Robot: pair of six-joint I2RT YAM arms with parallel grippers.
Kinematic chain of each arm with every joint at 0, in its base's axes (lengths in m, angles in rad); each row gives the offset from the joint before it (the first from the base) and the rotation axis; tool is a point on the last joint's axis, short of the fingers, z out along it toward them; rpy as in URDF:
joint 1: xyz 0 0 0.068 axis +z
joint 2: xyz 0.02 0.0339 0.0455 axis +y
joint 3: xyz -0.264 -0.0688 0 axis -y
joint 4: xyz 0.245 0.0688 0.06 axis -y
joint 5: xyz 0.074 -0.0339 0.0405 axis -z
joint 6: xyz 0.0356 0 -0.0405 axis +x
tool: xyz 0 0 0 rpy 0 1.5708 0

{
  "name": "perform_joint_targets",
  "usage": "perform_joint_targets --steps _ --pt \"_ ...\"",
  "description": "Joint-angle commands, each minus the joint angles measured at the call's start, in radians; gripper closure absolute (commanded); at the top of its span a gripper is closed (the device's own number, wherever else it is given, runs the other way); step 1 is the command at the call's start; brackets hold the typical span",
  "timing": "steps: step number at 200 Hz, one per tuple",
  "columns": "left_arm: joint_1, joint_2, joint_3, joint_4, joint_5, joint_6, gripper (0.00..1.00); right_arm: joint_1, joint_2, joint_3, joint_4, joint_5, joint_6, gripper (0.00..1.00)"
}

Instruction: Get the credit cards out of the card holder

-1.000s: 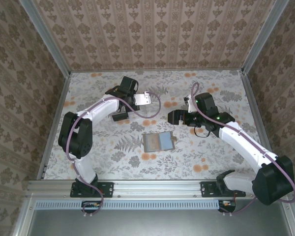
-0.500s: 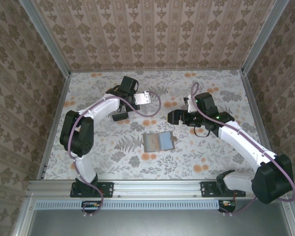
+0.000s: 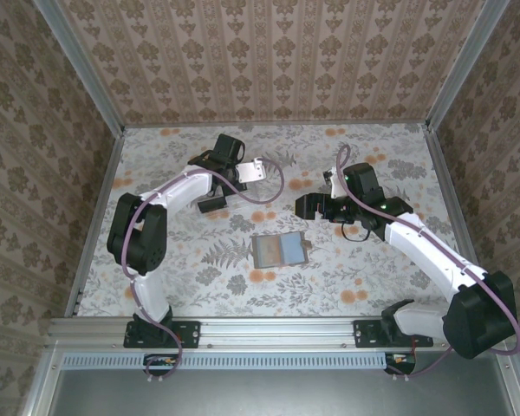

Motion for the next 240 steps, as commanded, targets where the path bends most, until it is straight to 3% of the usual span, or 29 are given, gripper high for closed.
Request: perform_joint_targets --steps 1,71,240 --pt "0.013 0.011 0.026 0.016 -0.018 -0.030 0.91 -0.005 0.004 0.014 0.011 -0.023 0.003 0.00" --pt "0.013 0.007 0.017 0.020 -0.034 -0.041 0.78 -0.006 0.002 0.006 0.020 -0.029 0.009 0.00" --pt "0.013 -0.016 -0.001 0.079 -0.126 -0.024 0.70 -0.005 0.007 -0.005 0.041 -0.039 0.019 0.00"
